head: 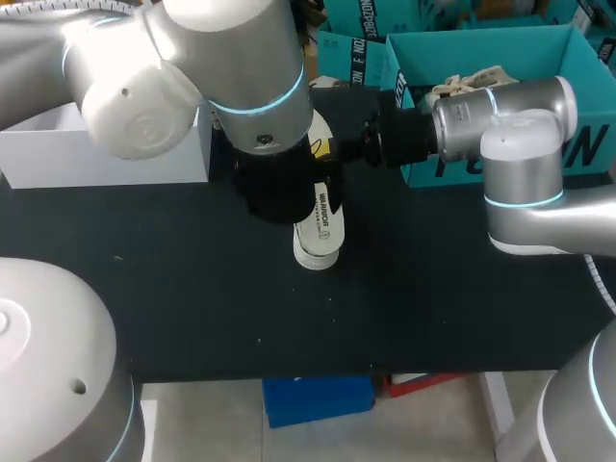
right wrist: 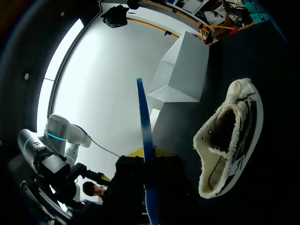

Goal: Take the shoe out of the shoebox, open the shoe tongue, remove and reinsert the insole, then place the shoe into the shoebox

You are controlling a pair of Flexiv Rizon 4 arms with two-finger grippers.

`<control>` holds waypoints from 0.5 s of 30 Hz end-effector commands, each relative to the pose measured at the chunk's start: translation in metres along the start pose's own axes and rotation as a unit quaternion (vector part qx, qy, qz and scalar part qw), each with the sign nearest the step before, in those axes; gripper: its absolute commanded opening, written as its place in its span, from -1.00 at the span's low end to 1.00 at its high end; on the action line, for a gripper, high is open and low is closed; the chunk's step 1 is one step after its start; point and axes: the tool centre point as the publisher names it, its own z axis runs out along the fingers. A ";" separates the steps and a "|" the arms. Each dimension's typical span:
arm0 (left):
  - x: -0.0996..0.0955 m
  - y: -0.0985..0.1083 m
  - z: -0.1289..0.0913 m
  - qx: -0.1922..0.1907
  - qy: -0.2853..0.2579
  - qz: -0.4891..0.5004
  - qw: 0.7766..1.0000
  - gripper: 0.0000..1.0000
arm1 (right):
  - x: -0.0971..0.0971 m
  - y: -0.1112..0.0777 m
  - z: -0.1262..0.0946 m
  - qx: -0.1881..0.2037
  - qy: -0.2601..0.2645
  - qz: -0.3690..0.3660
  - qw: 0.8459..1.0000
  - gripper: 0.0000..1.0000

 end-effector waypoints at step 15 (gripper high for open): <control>0.011 0.089 -0.019 -0.043 -0.005 -0.005 0.999 1.00 | 0.000 0.000 0.002 -0.001 0.000 0.000 1.000 -1.00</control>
